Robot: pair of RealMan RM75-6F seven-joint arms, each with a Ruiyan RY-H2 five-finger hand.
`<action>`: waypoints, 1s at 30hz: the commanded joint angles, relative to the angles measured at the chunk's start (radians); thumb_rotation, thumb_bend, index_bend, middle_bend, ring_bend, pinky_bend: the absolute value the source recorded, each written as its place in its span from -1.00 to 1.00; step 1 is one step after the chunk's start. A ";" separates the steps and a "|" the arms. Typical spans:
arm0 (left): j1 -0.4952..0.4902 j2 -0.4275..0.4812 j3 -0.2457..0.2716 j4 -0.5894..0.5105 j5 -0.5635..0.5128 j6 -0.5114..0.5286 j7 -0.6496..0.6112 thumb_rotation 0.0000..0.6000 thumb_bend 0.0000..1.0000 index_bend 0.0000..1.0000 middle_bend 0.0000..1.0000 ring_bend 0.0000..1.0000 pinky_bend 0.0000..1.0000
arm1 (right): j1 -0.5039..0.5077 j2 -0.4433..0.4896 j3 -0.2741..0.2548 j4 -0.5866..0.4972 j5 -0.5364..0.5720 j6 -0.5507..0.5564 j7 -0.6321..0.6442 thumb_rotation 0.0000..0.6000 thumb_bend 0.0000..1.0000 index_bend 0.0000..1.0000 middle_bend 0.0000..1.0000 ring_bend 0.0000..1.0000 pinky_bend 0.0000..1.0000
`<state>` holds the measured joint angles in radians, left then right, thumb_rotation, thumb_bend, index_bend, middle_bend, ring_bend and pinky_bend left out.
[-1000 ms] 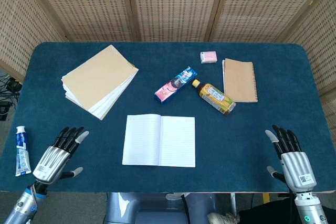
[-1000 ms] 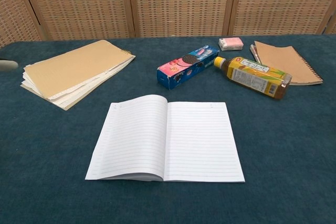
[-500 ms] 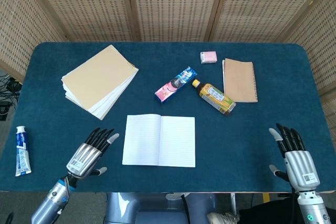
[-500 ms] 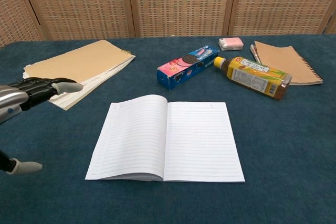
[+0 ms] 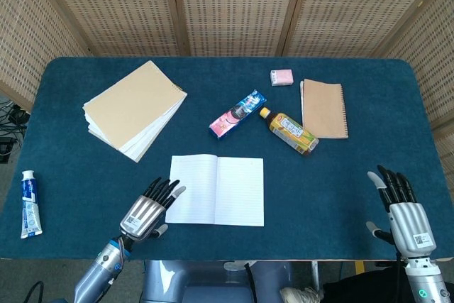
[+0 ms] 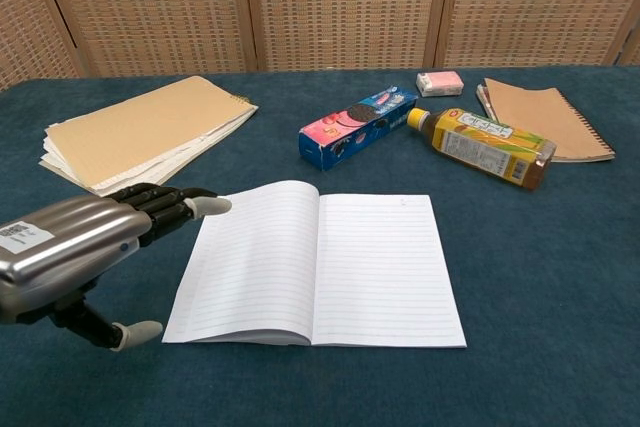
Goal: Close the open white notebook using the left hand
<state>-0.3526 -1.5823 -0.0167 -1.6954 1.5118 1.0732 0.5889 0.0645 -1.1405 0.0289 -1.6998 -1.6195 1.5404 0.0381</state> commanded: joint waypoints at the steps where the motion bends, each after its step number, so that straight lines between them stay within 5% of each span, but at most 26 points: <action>1: -0.011 -0.024 0.002 0.010 -0.013 -0.008 0.018 1.00 -0.44 -1.00 -1.00 -1.00 -1.00 | -0.001 0.001 0.000 0.001 -0.001 0.002 0.004 1.00 -0.82 -1.00 -1.00 -1.00 -1.00; 30: -0.063 -0.185 0.007 0.125 -0.146 -0.004 0.192 1.00 -0.45 -1.00 -1.00 -1.00 -1.00 | -0.005 0.006 0.004 -0.003 -0.008 0.019 0.044 1.00 -0.82 -1.00 -1.00 -1.00 -1.00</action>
<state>-0.4127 -1.7639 -0.0116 -1.5743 1.3665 1.0674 0.7766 0.0597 -1.1349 0.0328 -1.7023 -1.6271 1.5593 0.0819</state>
